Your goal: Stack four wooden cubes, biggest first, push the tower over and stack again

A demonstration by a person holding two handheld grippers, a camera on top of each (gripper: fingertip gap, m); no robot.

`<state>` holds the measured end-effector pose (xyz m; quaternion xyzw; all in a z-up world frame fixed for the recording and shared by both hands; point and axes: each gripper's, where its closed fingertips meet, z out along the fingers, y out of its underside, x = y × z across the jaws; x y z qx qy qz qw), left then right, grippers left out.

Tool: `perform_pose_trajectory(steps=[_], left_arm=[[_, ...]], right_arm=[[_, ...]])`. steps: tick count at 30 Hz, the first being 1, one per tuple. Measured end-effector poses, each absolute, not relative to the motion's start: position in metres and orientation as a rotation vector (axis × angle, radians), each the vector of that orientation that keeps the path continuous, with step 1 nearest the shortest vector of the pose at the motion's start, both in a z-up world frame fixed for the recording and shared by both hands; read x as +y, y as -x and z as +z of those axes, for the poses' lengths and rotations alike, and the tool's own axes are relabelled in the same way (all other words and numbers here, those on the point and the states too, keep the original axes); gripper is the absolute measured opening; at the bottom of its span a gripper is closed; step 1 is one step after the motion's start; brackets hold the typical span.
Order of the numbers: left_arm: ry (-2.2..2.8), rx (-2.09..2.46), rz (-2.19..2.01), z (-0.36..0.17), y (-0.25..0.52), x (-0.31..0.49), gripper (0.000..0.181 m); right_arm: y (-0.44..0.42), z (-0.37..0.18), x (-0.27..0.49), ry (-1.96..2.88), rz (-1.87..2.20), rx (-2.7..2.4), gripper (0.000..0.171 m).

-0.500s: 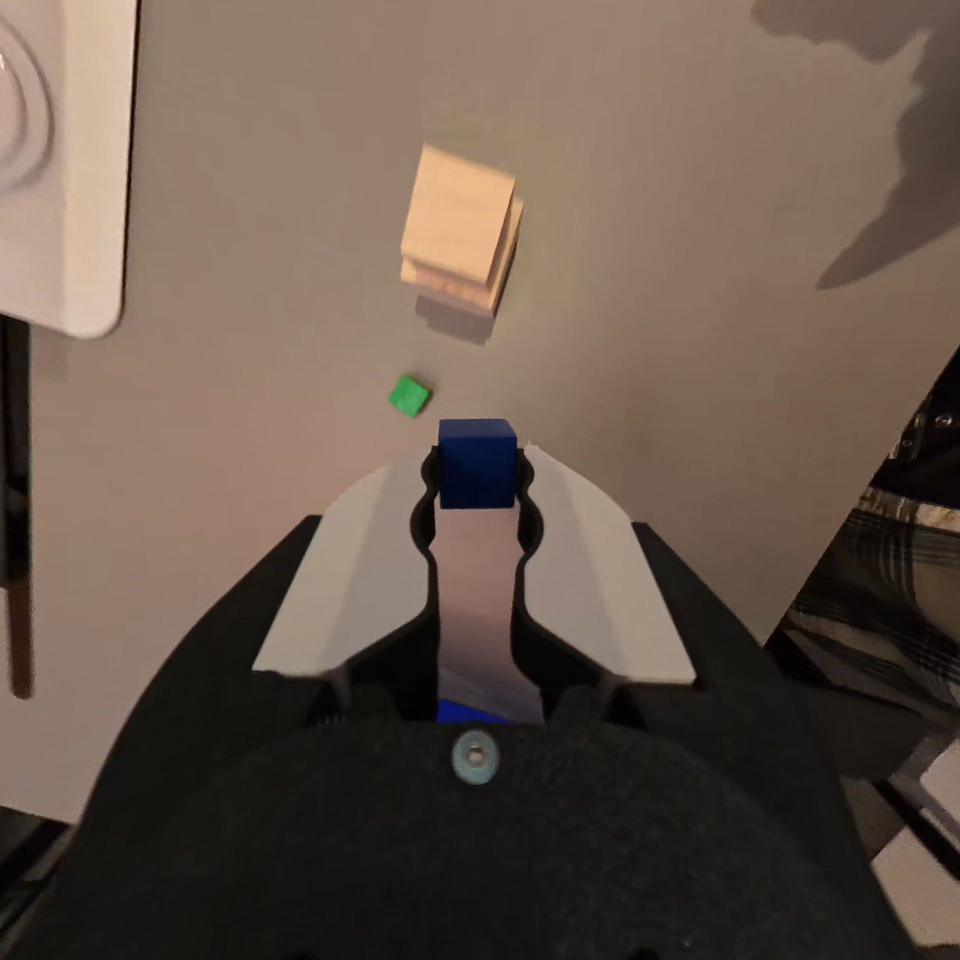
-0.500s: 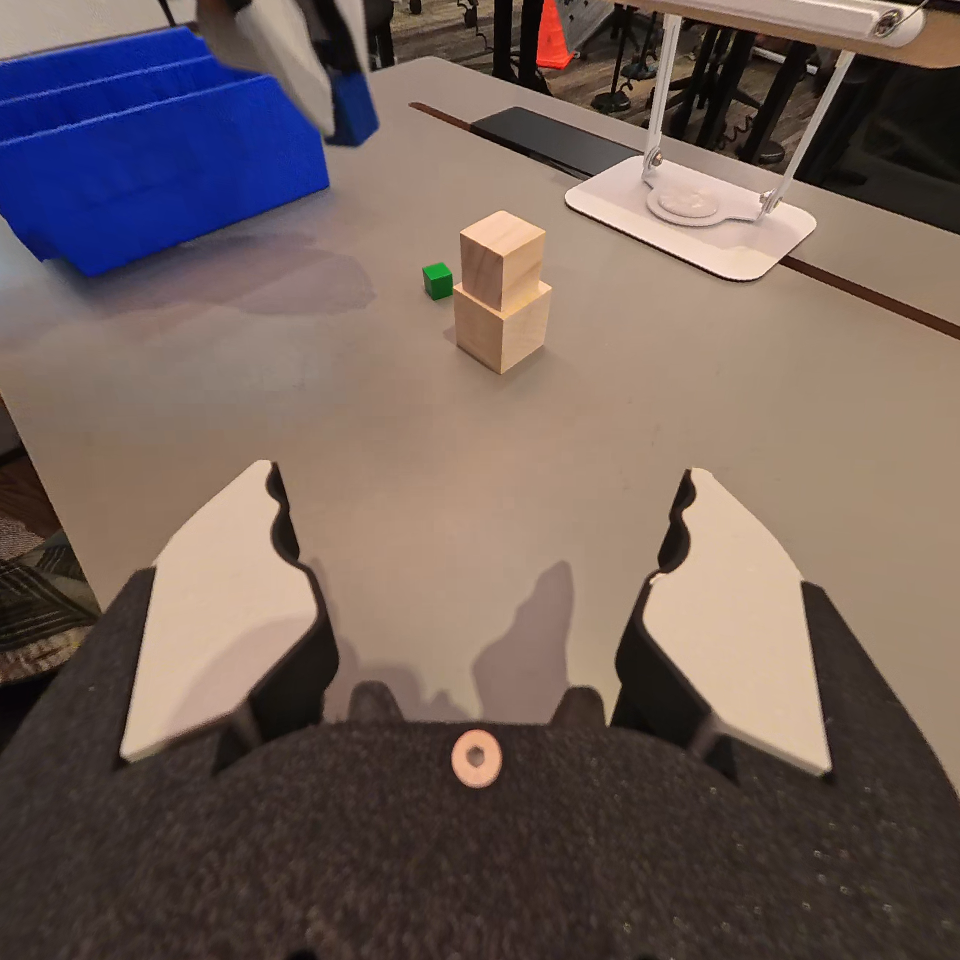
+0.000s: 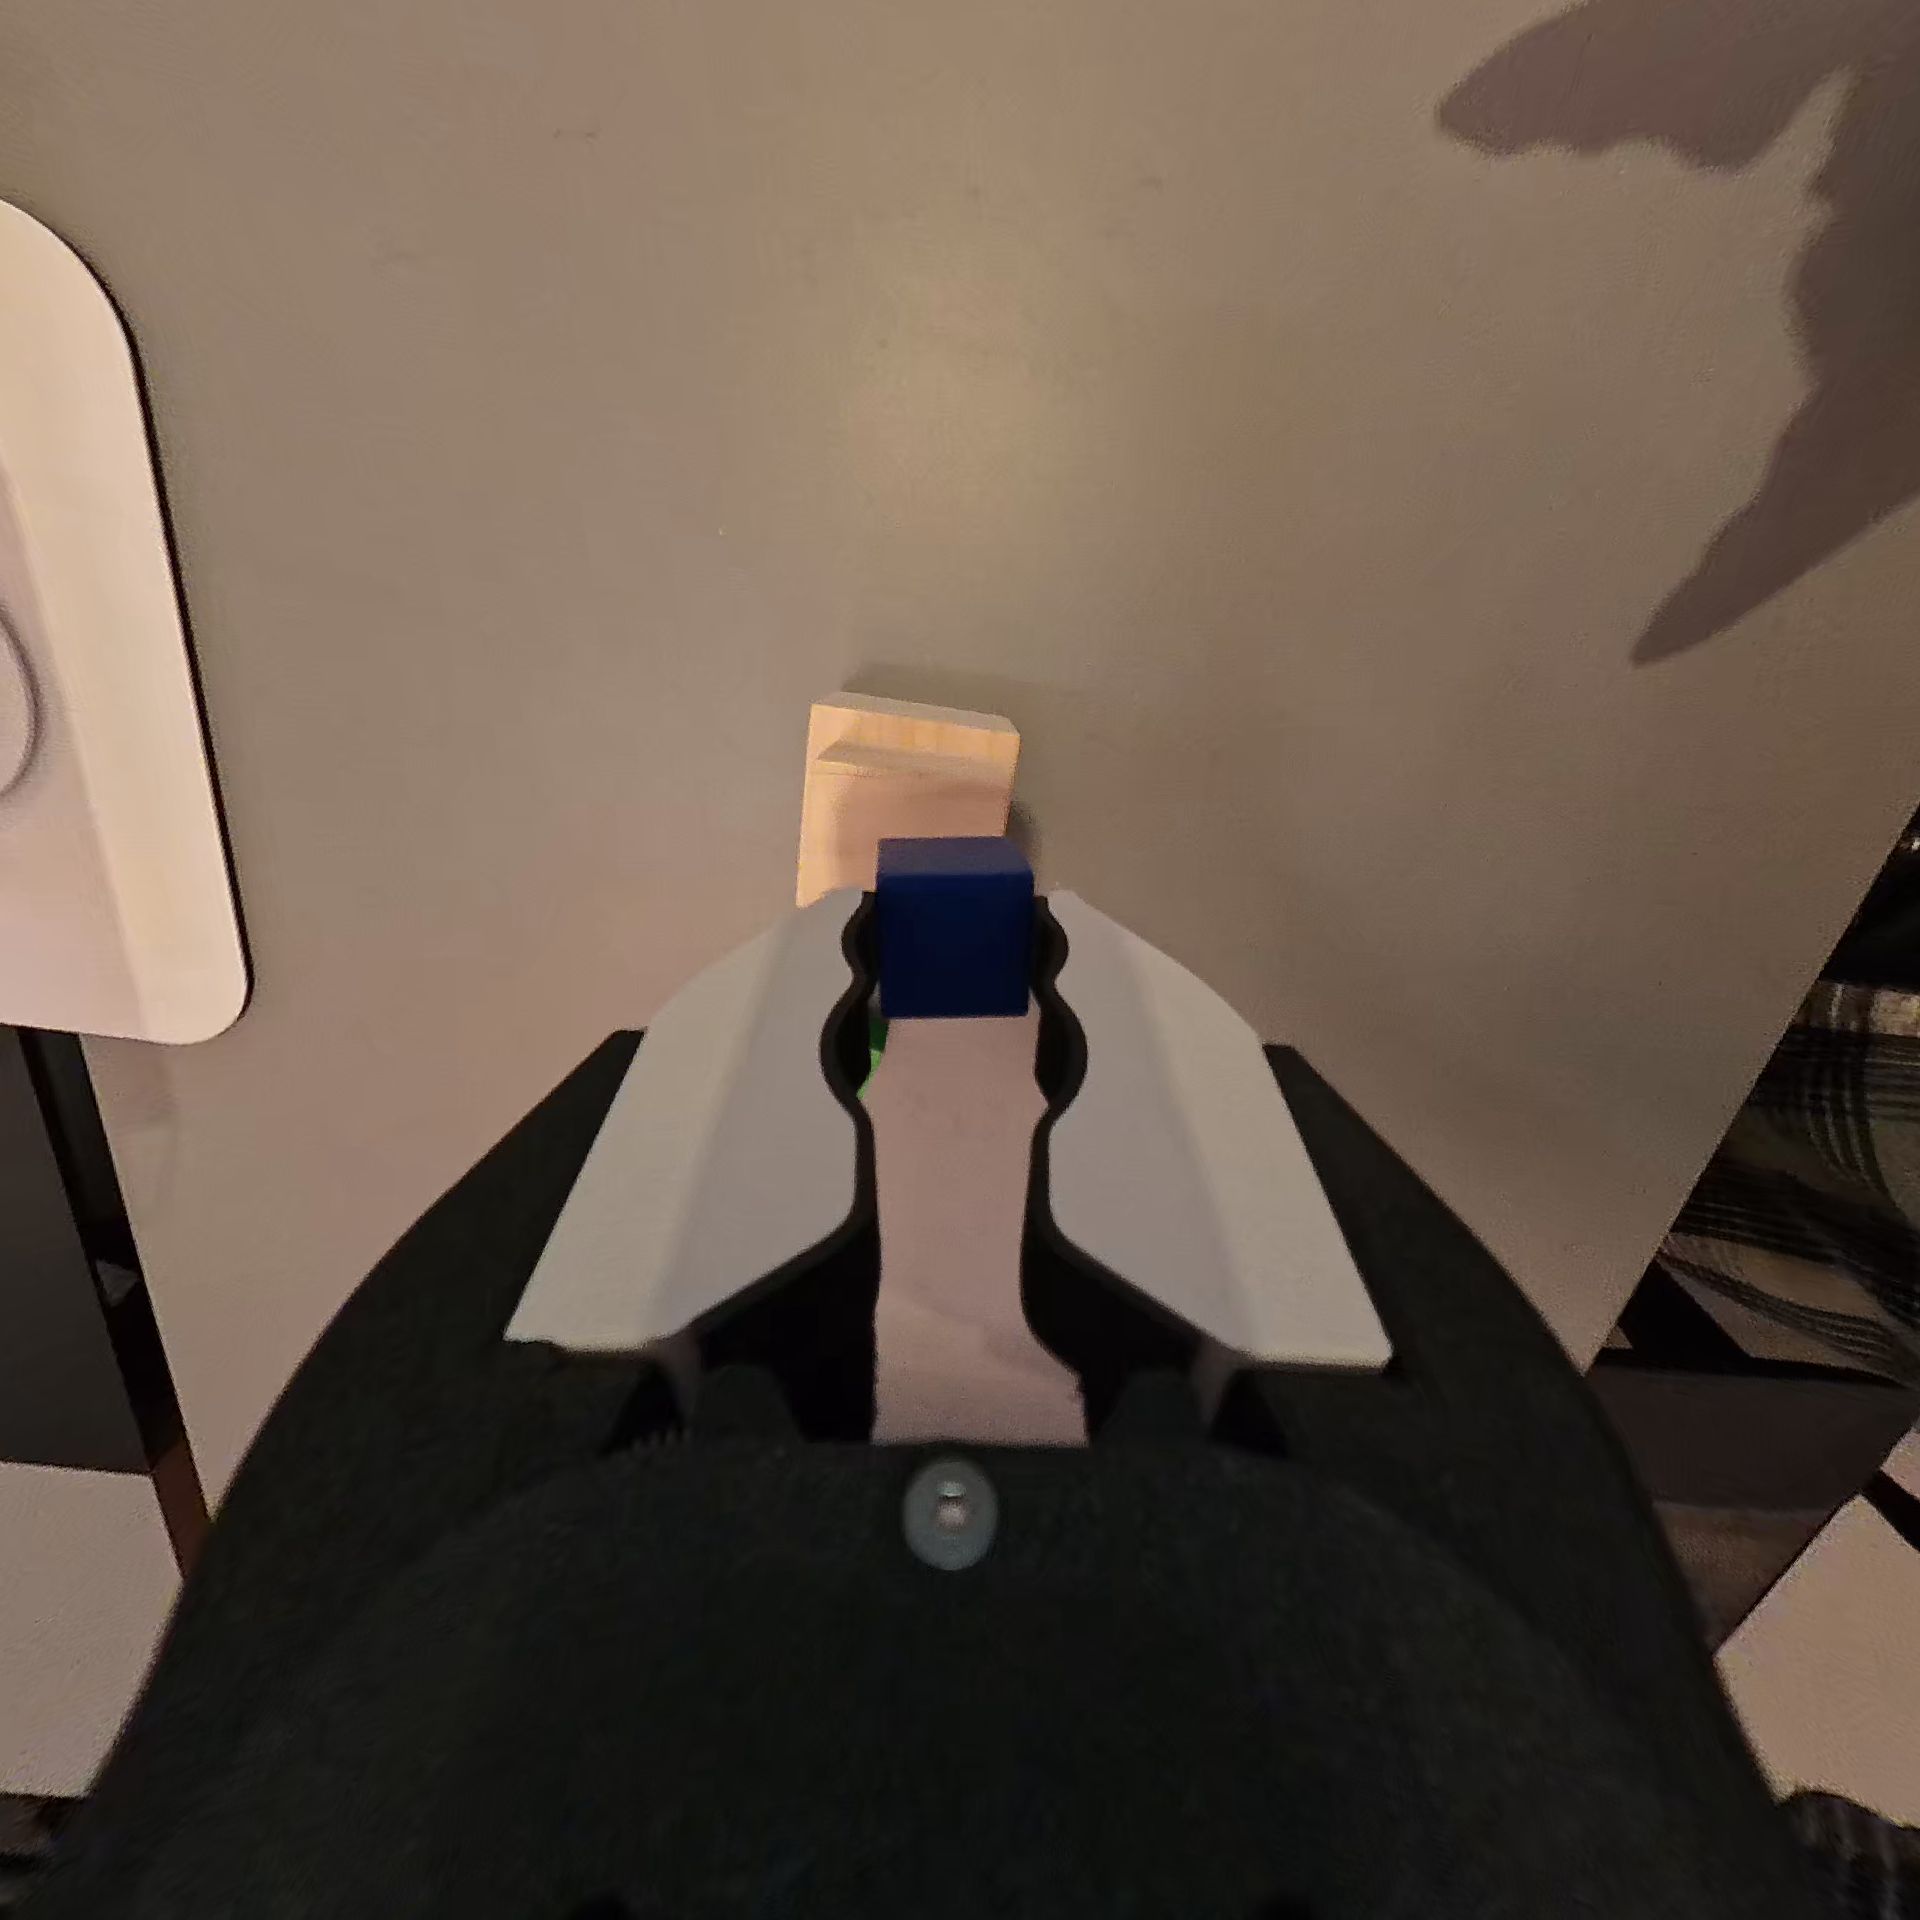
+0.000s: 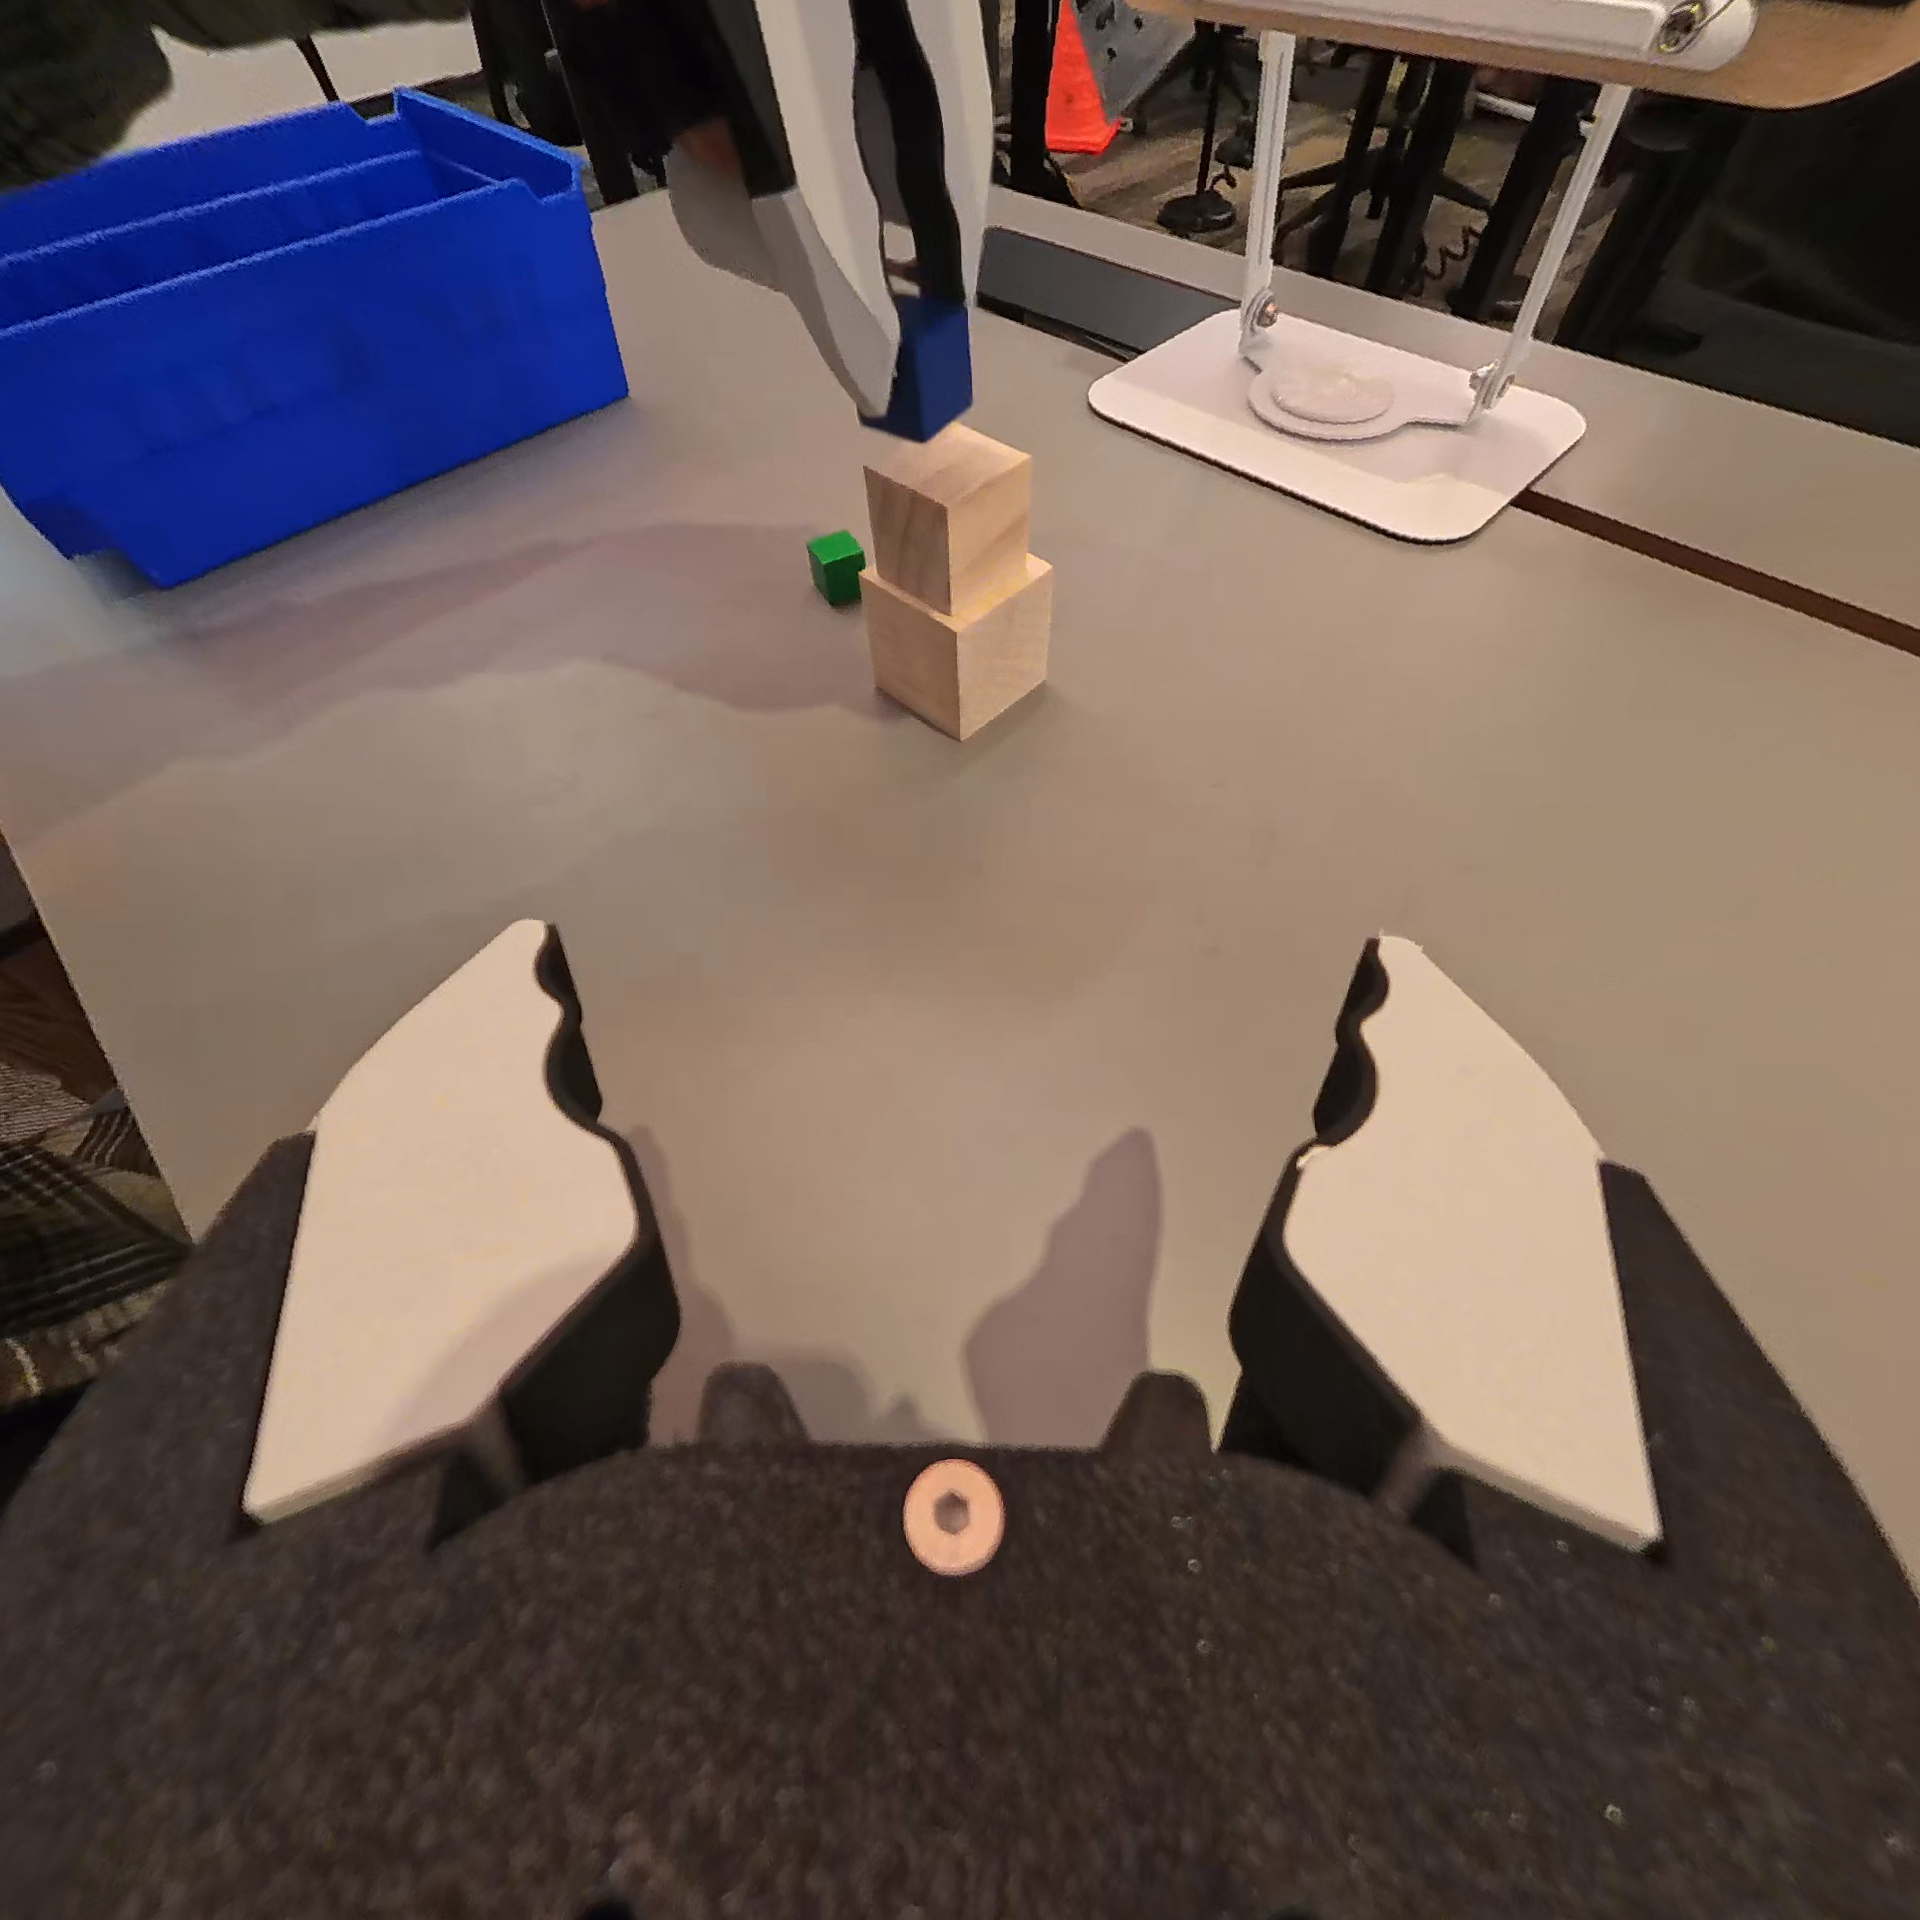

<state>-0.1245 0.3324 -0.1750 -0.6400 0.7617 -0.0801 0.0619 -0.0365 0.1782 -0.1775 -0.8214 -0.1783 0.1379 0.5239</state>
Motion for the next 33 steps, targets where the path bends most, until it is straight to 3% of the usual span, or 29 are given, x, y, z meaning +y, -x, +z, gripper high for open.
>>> perform_pose_trajectory(steps=[30,33], left_arm=[[1.867,2.382,-0.267,-0.189,0.119,0.337,0.028],[1.862,2.353,-0.260,-0.187,0.118,0.341,0.044]], right_arm=[[0.034,-0.180,0.180,1.971,0.340,-0.417,0.134],[0.033,-0.180,0.180,1.969,0.340,-0.414,0.135]])
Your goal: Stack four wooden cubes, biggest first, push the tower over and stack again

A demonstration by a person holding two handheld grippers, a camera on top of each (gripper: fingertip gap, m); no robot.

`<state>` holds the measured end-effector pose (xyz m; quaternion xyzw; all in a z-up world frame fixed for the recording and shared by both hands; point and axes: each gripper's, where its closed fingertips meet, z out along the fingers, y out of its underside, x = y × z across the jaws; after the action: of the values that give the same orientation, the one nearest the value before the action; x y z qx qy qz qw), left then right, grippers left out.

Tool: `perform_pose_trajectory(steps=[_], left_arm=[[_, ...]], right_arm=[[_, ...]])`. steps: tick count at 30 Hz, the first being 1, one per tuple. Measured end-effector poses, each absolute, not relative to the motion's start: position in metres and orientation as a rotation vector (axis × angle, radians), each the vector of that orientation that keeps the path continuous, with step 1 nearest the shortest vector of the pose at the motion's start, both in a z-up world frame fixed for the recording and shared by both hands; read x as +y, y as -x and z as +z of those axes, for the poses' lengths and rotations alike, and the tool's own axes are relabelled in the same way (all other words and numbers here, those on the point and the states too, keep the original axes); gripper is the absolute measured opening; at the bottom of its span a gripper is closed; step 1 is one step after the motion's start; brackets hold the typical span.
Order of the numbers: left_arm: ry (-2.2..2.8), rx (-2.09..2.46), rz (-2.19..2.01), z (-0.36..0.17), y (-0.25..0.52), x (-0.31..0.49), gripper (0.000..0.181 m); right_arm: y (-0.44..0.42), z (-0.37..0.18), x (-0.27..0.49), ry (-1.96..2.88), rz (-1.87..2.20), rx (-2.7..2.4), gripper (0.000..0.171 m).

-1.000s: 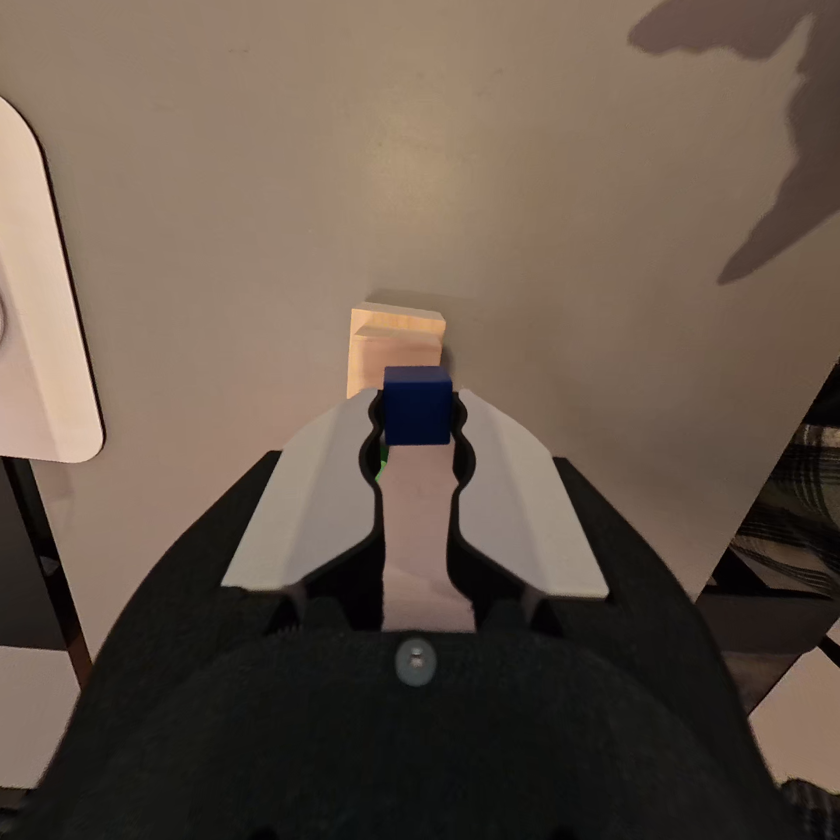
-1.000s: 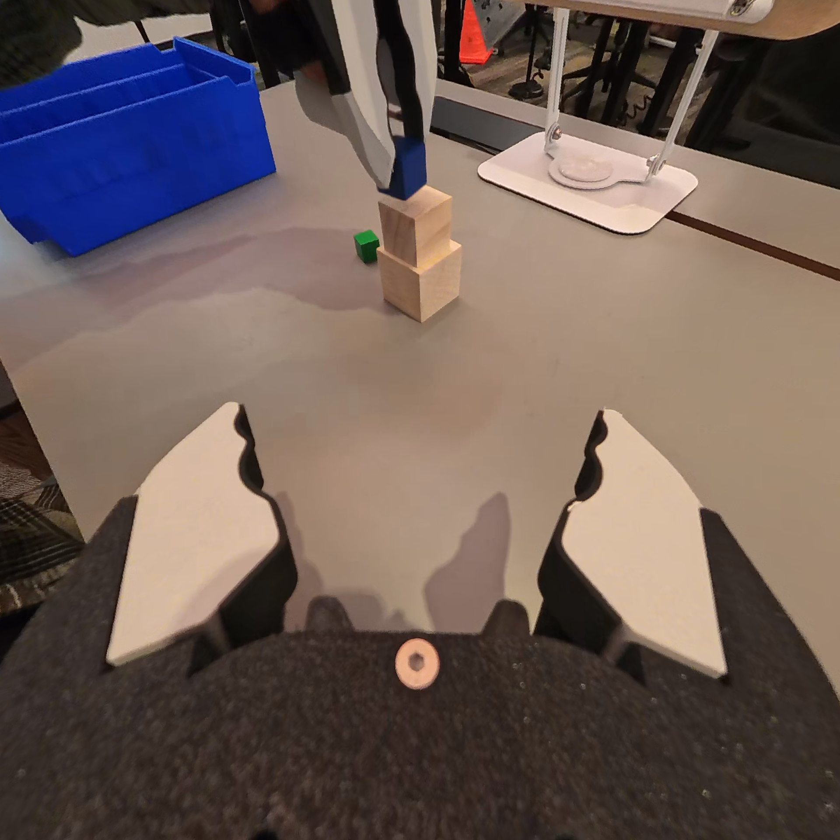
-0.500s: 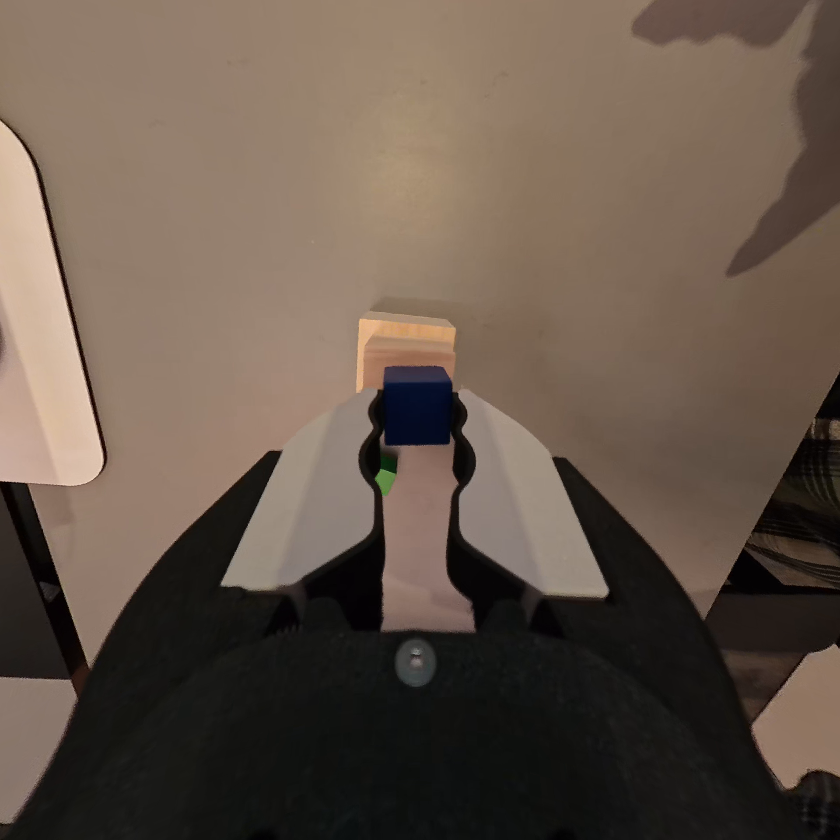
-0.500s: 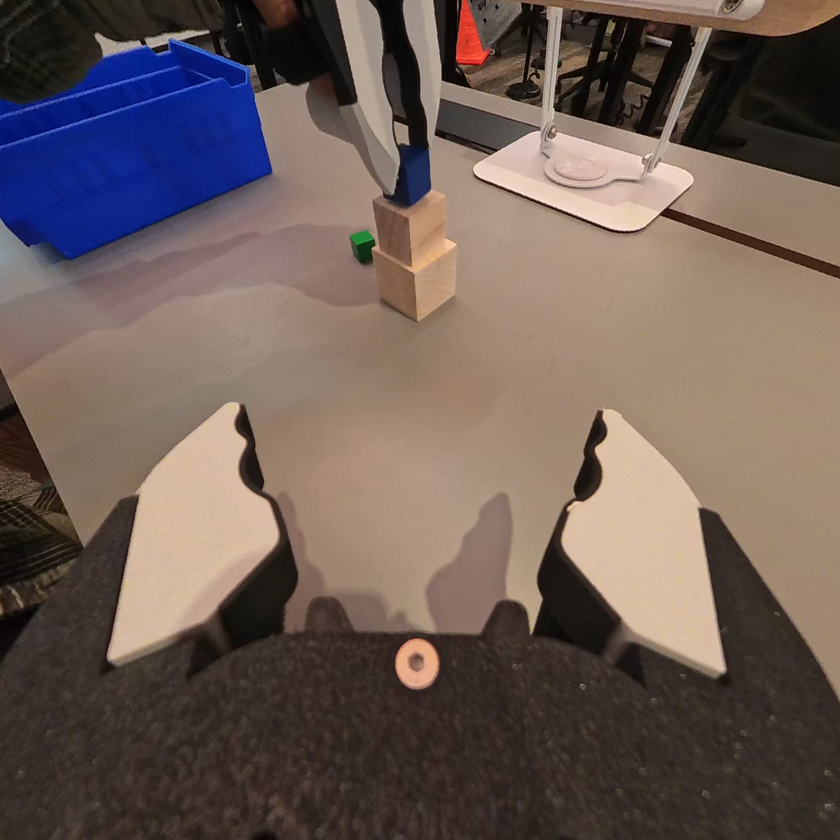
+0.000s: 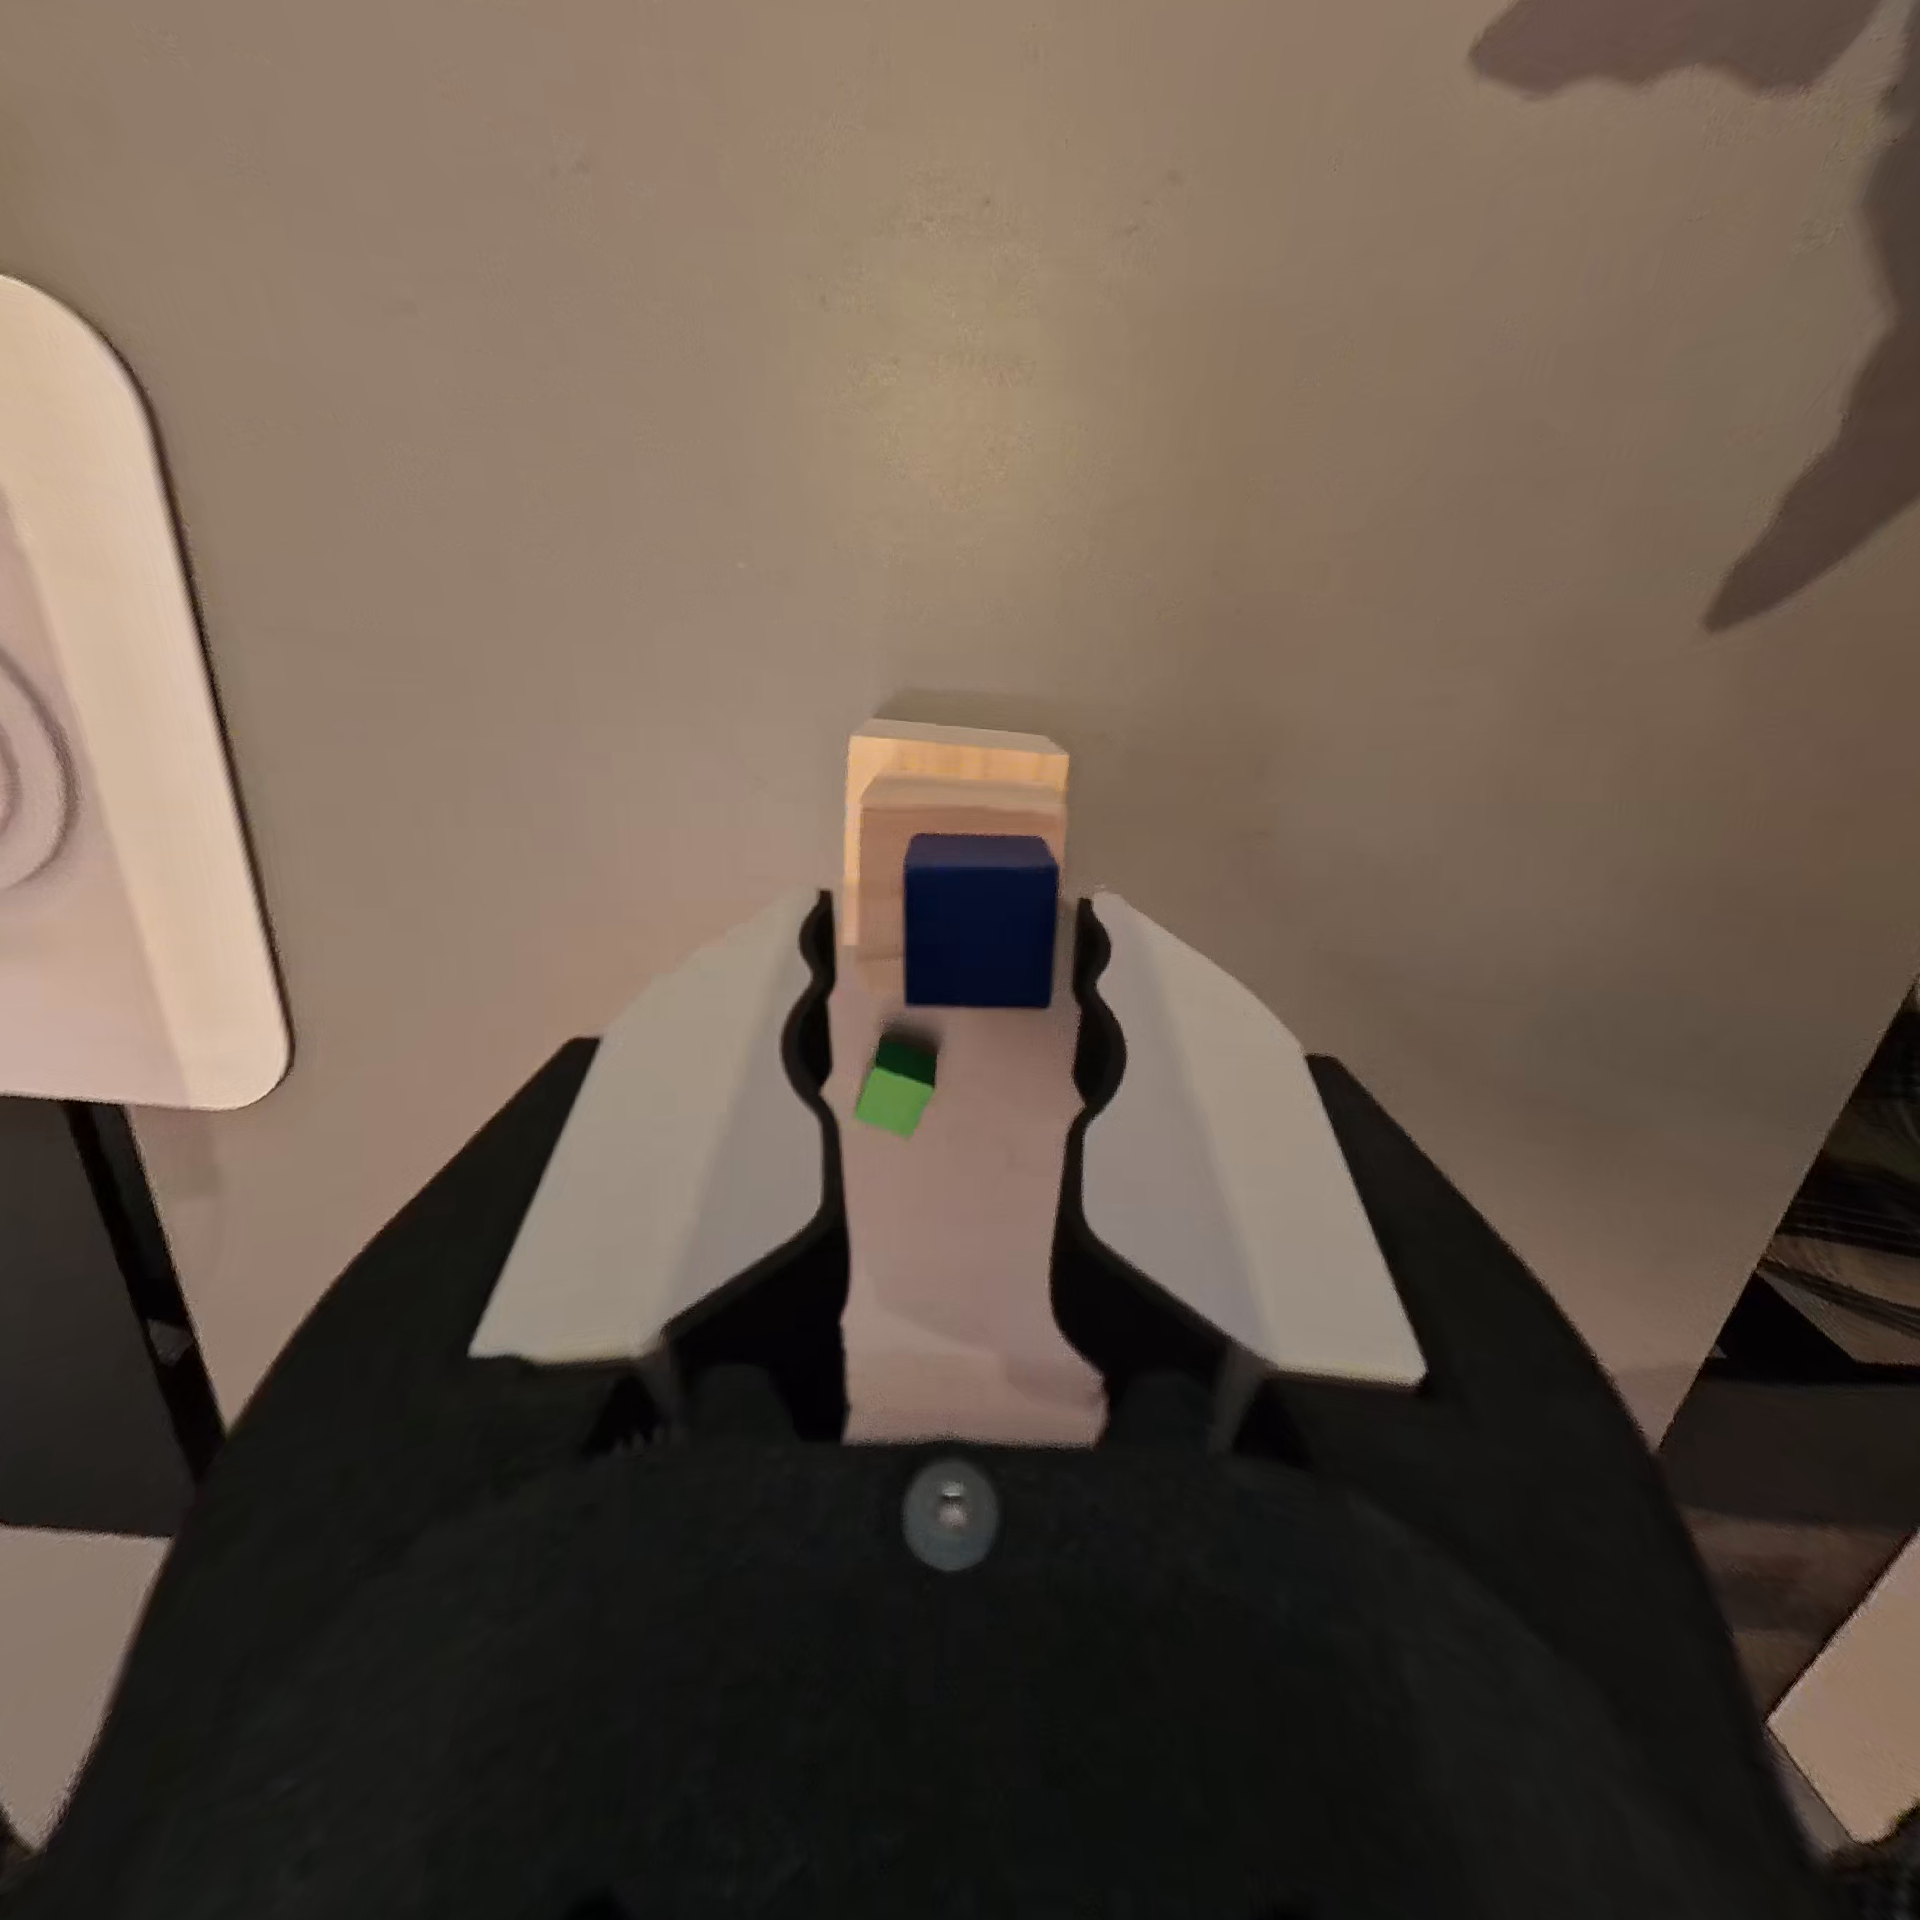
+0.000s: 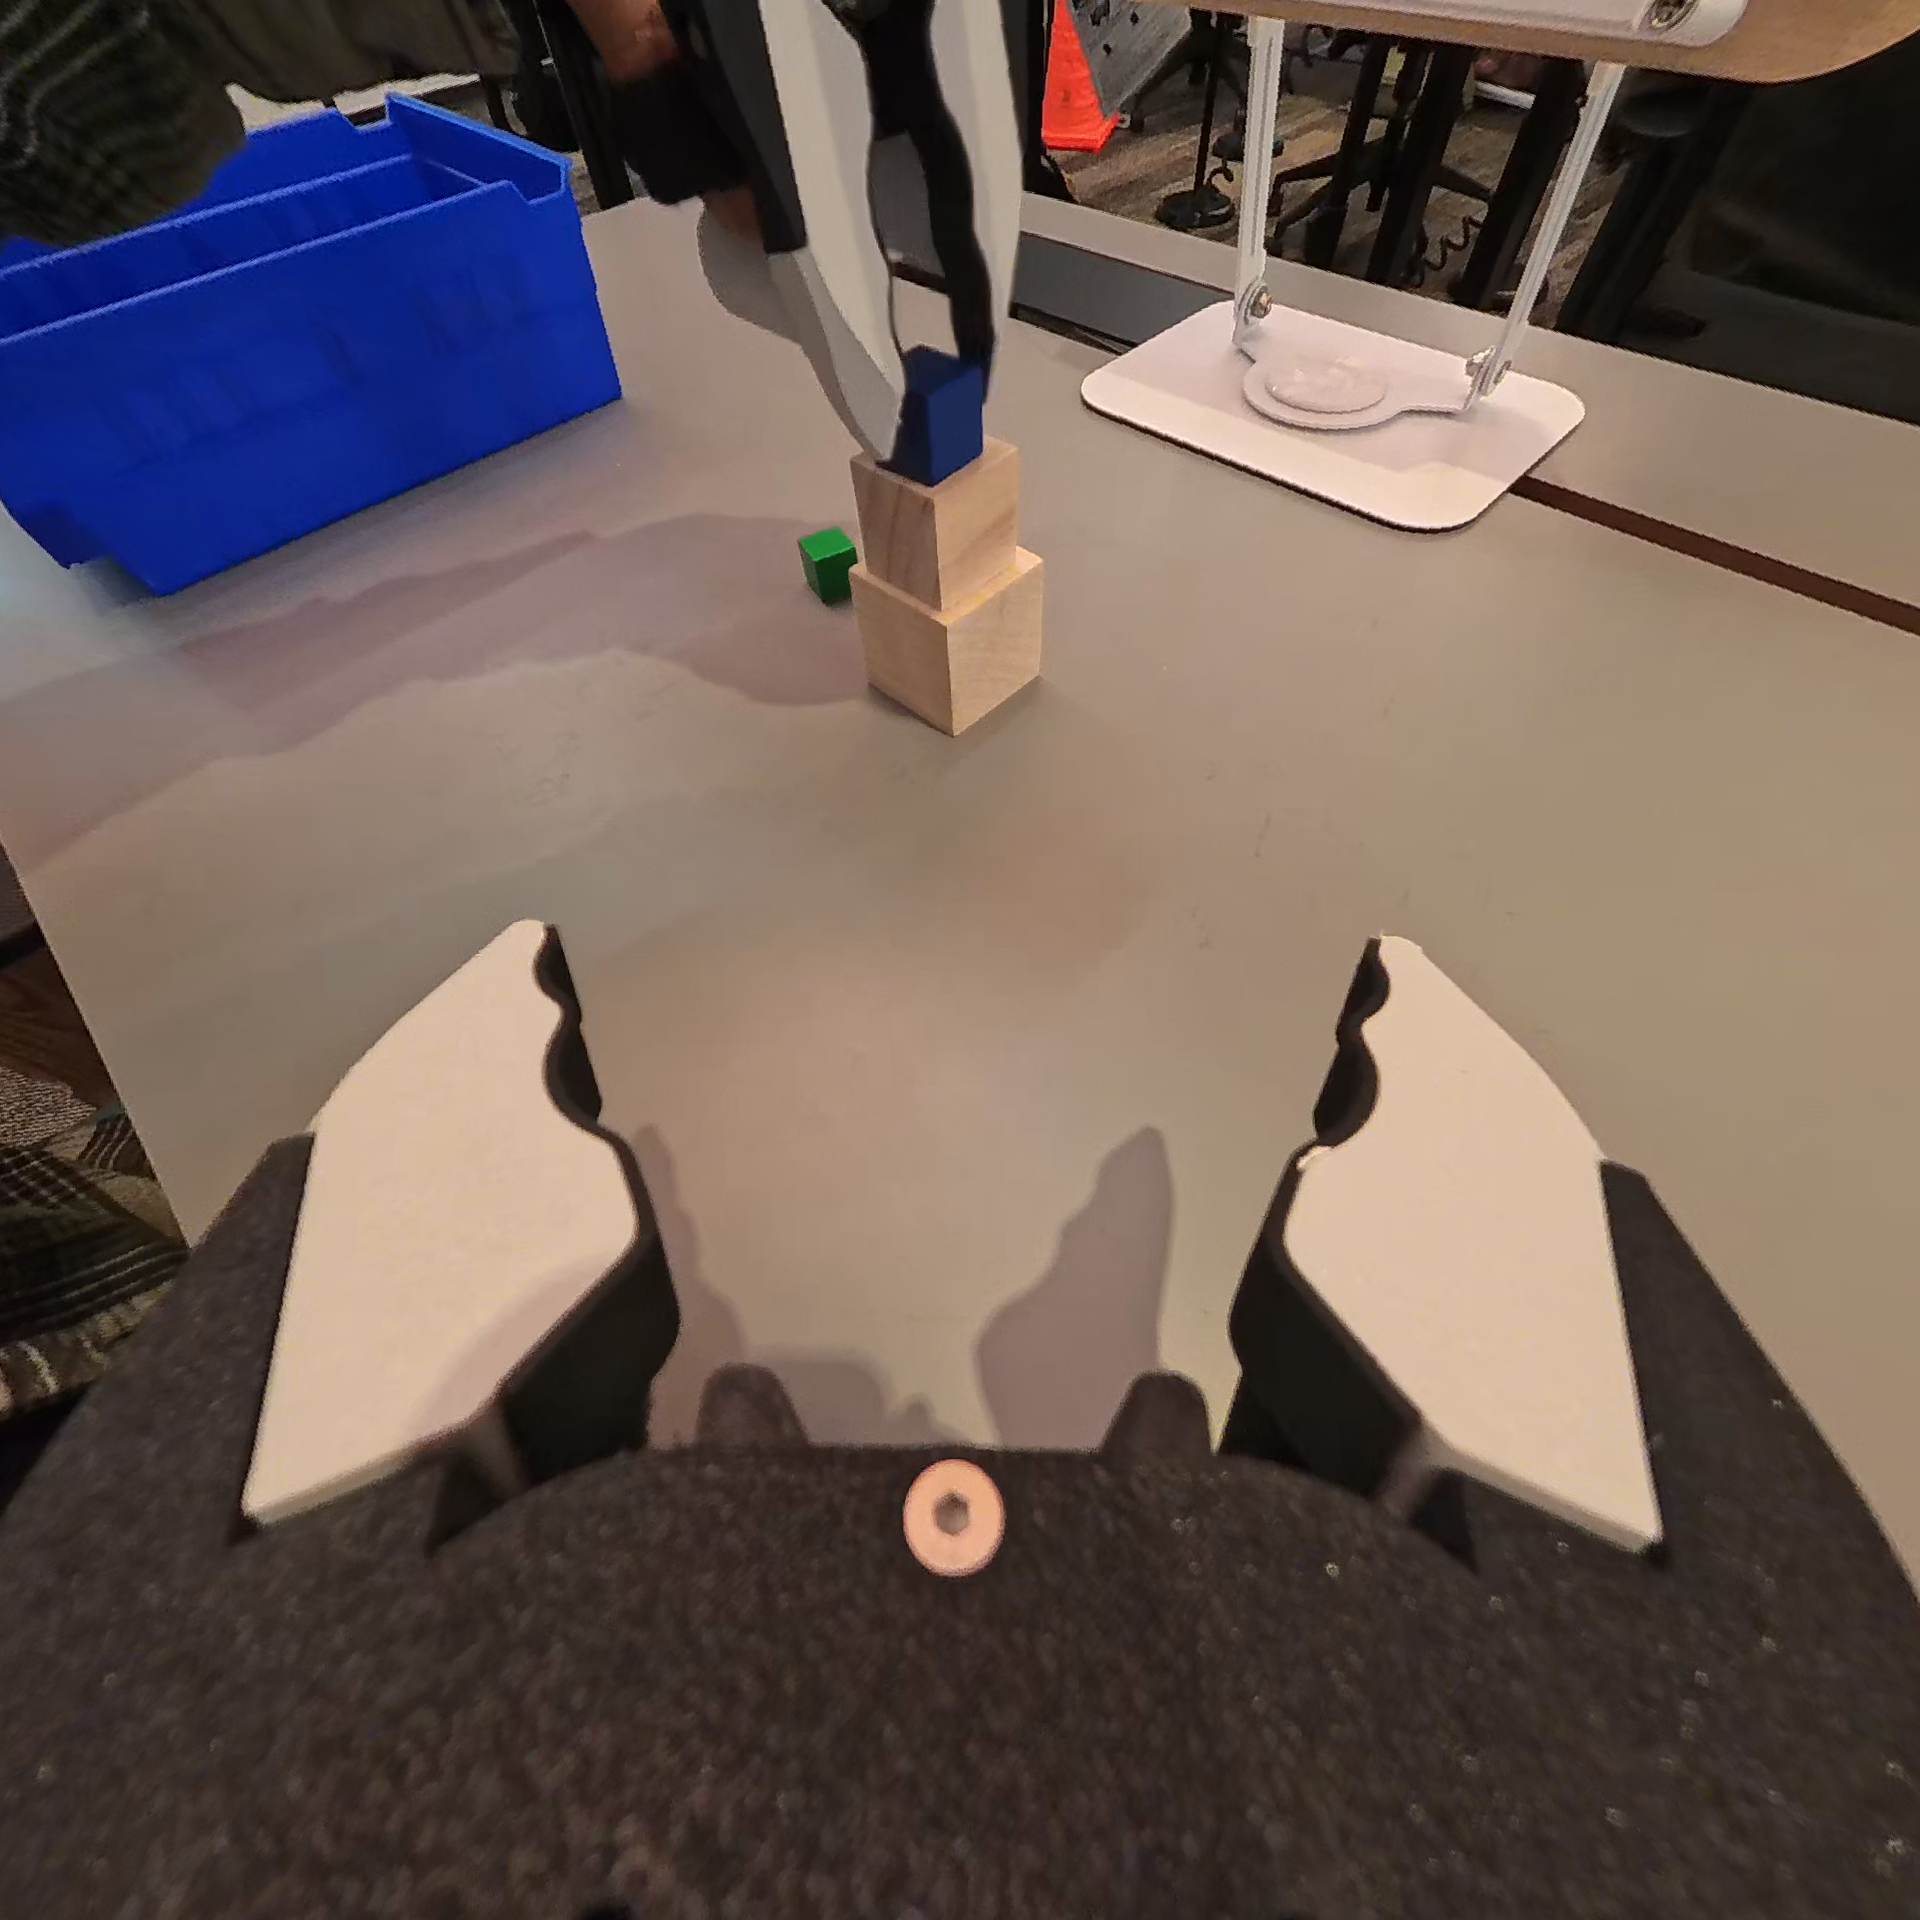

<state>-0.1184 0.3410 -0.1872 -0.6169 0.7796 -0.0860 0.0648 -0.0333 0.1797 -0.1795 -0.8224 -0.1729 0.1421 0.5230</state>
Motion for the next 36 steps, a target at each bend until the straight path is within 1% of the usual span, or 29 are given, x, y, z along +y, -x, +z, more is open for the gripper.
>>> perform_pose_trajectory(steps=[2,4,8,11,15,18,21,25,36], left_arm=[[1.867,2.312,-0.255,-0.181,0.120,0.347,0.058],[1.889,2.239,-0.271,-0.171,0.125,0.355,0.068],[1.947,2.055,-0.311,-0.159,0.150,0.374,0.075],[1.957,1.984,-0.380,-0.174,0.171,0.377,0.074],[1.935,2.127,-0.389,-0.221,0.200,0.368,0.072],[1.848,2.211,-0.393,-0.243,0.205,0.367,0.068],[1.757,2.259,-0.393,-0.251,0.202,0.368,0.065],[1.686,2.326,-0.368,-0.256,0.202,0.369,0.056],[1.627,2.354,-0.406,-0.265,0.197,0.377,0.042]], right_arm=[[0.032,-0.179,0.179,1.966,0.338,-0.411,0.135],[0.032,-0.177,0.179,1.963,0.338,-0.409,0.135],[0.030,-0.175,0.179,1.956,0.339,-0.405,0.135],[0.032,-0.176,0.179,1.958,0.342,-0.411,0.135],[0.036,-0.176,0.178,1.959,0.345,-0.425,0.135],[0.039,-0.173,0.177,1.951,0.342,-0.433,0.135],[0.037,-0.170,0.176,1.943,0.330,-0.431,0.135],[0.032,-0.170,0.176,1.942,0.327,-0.417,0.135],[0.029,-0.180,0.181,1.971,0.327,-0.407,0.135]])
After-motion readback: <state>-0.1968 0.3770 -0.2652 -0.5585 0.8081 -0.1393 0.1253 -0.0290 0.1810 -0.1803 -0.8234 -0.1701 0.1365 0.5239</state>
